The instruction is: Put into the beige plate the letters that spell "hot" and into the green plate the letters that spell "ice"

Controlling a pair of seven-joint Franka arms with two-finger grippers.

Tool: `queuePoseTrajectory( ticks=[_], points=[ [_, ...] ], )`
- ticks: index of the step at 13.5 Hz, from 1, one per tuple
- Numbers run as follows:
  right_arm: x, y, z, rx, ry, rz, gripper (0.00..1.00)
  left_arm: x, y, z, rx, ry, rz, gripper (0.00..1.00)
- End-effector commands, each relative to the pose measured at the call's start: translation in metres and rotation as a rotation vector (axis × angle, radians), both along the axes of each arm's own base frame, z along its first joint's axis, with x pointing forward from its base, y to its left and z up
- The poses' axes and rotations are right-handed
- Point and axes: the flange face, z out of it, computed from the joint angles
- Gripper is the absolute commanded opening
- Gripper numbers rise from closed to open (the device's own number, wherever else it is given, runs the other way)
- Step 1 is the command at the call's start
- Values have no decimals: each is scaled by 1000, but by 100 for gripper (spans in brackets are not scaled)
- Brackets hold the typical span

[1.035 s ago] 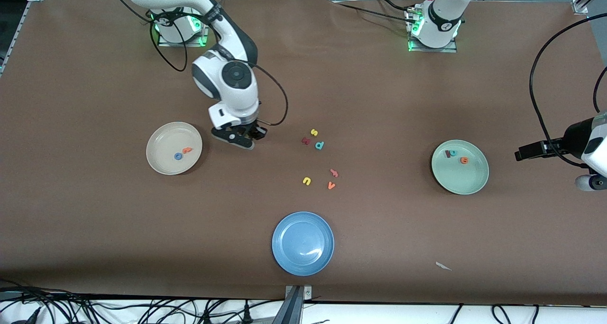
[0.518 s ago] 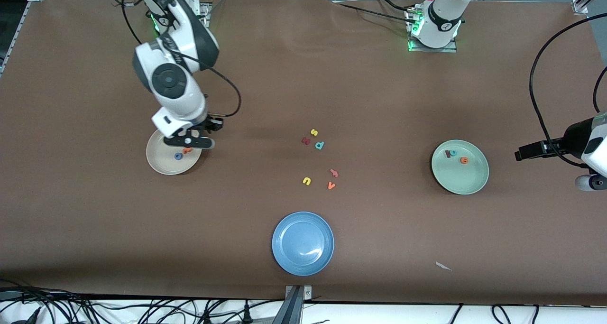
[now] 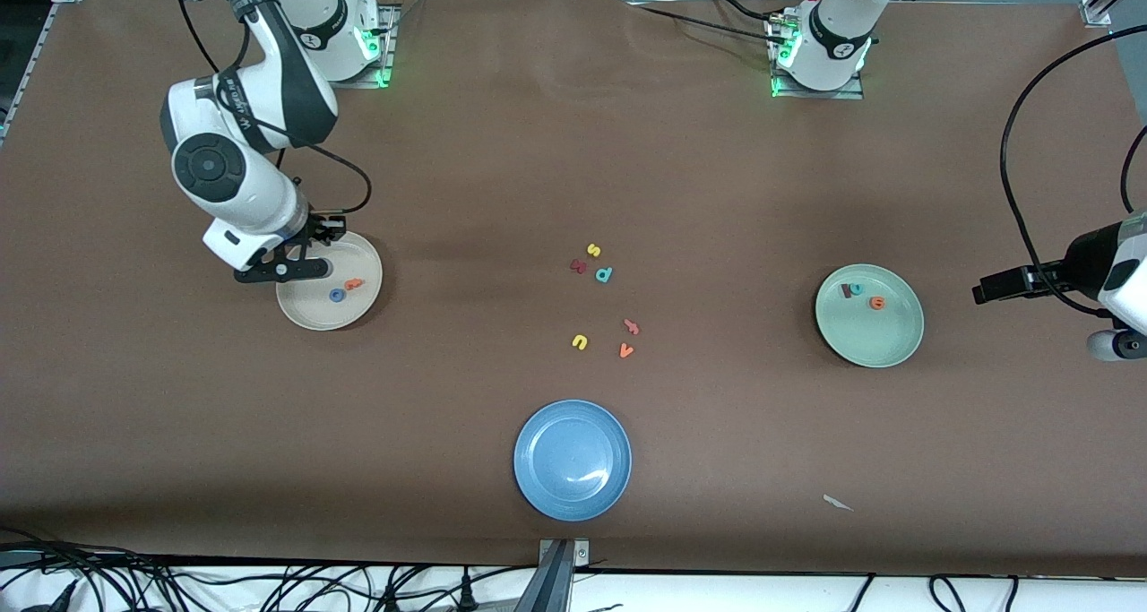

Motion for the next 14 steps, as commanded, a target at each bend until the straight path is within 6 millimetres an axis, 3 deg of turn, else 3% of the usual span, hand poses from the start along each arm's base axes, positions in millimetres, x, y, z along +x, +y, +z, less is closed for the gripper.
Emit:
queuePoseTrajectory(
  ticks=[1,2,6,12,14],
  points=[
    [-14,-14,-8,24,-14,4,90,-8,-1,5,-10,-4,-22,97],
    [-15,-14,-8,31,-14,-3,100,-8,-1,5,-10,-4,-22,97],
    [-12,-13,-1,47,-20,-31,100,-8,-1,5,-10,-4,-22,97],
    [6,-3,35,64,-64,-80,100,-8,-1,5,-10,-4,-22,97],
    [11,5,61,61,-78,-81,100,-8,-1,5,-10,-4,-22,97]
  ],
)
